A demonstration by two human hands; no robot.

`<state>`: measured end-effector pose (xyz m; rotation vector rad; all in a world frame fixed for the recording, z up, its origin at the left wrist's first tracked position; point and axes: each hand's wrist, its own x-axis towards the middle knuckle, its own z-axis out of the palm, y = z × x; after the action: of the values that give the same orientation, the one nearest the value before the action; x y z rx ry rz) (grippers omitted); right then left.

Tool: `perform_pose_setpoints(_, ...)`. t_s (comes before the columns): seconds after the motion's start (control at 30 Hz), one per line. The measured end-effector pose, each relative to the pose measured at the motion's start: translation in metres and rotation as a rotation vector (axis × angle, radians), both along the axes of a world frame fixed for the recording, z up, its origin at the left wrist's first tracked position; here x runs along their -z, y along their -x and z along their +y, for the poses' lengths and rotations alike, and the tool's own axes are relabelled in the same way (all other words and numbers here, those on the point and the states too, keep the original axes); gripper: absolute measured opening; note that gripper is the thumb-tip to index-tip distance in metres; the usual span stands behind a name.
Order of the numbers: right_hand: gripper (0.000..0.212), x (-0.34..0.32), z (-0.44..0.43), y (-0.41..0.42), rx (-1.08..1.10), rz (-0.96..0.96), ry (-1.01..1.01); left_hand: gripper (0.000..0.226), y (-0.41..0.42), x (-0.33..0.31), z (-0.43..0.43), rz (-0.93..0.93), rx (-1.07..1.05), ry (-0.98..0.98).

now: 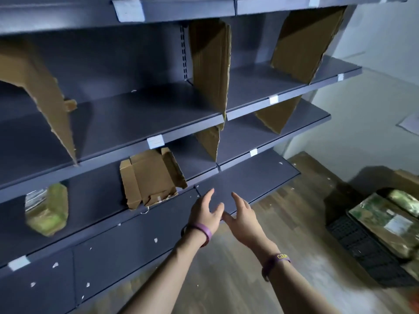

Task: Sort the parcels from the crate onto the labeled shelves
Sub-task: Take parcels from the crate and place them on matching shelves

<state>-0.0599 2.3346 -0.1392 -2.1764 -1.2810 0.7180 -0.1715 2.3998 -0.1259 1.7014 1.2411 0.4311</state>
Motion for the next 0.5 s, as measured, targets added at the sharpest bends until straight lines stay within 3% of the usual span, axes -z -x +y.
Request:
perform_pose_setpoints(0.23, 0.07, 0.017, 0.052, 0.034, -0.178, 0.027, 0.075, 0.054, 0.044, 0.017, 0.034, 0.07, -0.166, 0.025)
perform_pose_setpoints(0.5, 0.074, 0.027, 0.088, 0.076, -0.204, 0.075, 0.136, 0.054, 0.084, 0.038, 0.053, 0.102, -0.226, 0.091)
